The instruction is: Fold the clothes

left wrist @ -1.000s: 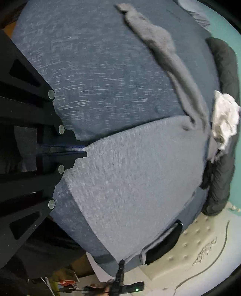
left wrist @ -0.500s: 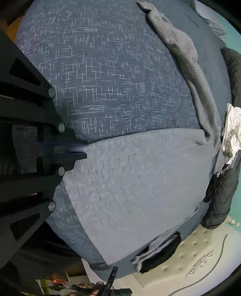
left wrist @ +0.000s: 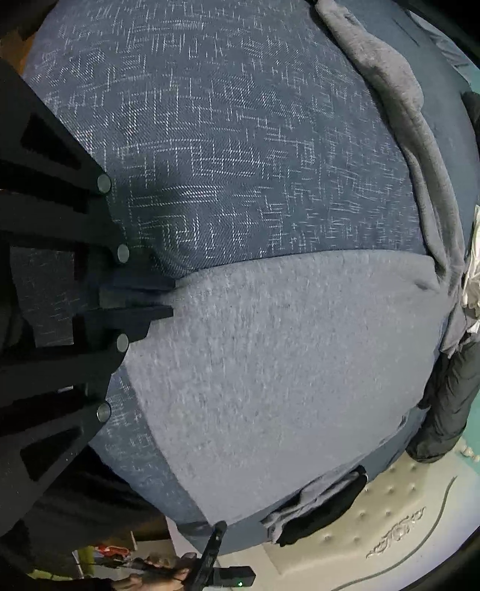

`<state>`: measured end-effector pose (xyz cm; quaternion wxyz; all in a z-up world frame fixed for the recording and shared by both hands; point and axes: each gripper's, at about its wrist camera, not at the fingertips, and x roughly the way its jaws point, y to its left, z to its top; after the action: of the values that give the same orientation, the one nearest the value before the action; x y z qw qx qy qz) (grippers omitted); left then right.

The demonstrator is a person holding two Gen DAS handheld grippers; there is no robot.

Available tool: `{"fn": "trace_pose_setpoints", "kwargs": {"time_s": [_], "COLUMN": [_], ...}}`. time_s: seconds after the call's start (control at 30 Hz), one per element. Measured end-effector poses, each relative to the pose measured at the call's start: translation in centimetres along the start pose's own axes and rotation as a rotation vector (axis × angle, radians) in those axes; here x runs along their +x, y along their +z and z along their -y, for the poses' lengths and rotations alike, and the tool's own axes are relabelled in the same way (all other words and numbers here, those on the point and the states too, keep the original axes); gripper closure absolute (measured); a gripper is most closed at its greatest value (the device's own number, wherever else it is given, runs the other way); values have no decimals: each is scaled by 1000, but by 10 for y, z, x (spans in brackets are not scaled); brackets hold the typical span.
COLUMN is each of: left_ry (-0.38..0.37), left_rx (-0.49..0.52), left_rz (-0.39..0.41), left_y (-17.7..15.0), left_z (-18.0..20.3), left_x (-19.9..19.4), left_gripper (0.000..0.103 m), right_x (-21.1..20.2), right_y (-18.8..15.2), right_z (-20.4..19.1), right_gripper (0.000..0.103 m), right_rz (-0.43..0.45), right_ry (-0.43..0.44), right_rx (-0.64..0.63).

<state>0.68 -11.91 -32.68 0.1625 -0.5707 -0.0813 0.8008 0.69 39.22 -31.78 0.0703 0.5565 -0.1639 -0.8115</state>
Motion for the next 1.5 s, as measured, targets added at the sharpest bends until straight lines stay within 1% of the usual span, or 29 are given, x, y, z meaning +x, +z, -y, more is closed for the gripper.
{"fn": "trace_pose_setpoints", "kwargs": {"time_s": [0.07, 0.1, 0.17, 0.33, 0.43, 0.57, 0.63, 0.7, 0.73, 0.8, 0.83, 0.93, 1.0, 1.07, 1.23, 1.3, 1.33, 1.37, 1.4, 1.43, 1.5], "left_ry": [0, -1, -6, -5, 2, 7, 6, 1, -1, -4, -5, 10, 19, 39, 44, 40, 33, 33, 32, 31, 33], "left_rx": [8, 10, 17, 42, 45, 35, 25, 14, 6, 0, -1, 13, 19, 23, -2, -18, -29, -37, -48, -58, -72], "left_rz": [19, 29, 39, 56, 46, 31, 30, 38, 47, 60, 65, 88, 103, 120, 167, 184, 192, 199, 206, 213, 224], "left_y": [-1, -1, -2, -9, -16, -22, -24, -25, -25, -26, -26, -20, -18, -15, 0, 6, 8, 10, 12, 13, 16], "left_z": [0, 0, 0, -2, -3, -4, -8, -9, -10, -8, -7, -6, -5, -8, -9, -10, -11, -11, -13, -15, -17], "left_x": [-10, -16, -25, -46, -37, -22, -16, -15, -15, -19, -21, -33, -40, -48, -60, -65, -67, -68, -69, -71, -74], "left_gripper": [97, 97, 98, 100, 100, 100, 99, 99, 96, 95, 95, 95, 95, 94, 92, 88, 82, 74, 72, 71, 71], "right_x": [-2, -5, -14, -37, -36, -16, -7, -5, -6, -13, -18, -40, -56, -70, -95, -105, -107, -109, -110, -111, -111], "right_y": [-1, 0, 2, 2, -8, -20, -24, -25, -25, -22, -21, -15, -13, -9, 8, 13, 14, 17, 20, 24, 31], "right_z": [-9, -13, -20, -25, -24, -21, -16, -12, -9, 1, 5, 16, 25, 31, 46, 56, 60, 64, 68, 72, 81], "right_gripper": [95, 97, 98, 98, 99, 99, 99, 98, 98, 94, 94, 90, 83, 80, 78, 76, 74, 64, 49, 46, 46], "right_rz": [3, 4, 18, 33, 21, -6, -6, 14, 28, 50, 63, 113, 144, 169, 211, 220, 224, 228, 232, 236, 241], "right_ry": [-31, -42, -76, -117, -126, -137, -134, -104, -80, -52, -52, -76, -83, -93, -120, -118, -119, -119, -118, -117, -105], "right_rx": [-42, -63, -104, -157, -179, -166, -155, -140, -126, -76, -57, -26, 8, 44, 97, 126, 138, 153, 169, 184, 214]}}
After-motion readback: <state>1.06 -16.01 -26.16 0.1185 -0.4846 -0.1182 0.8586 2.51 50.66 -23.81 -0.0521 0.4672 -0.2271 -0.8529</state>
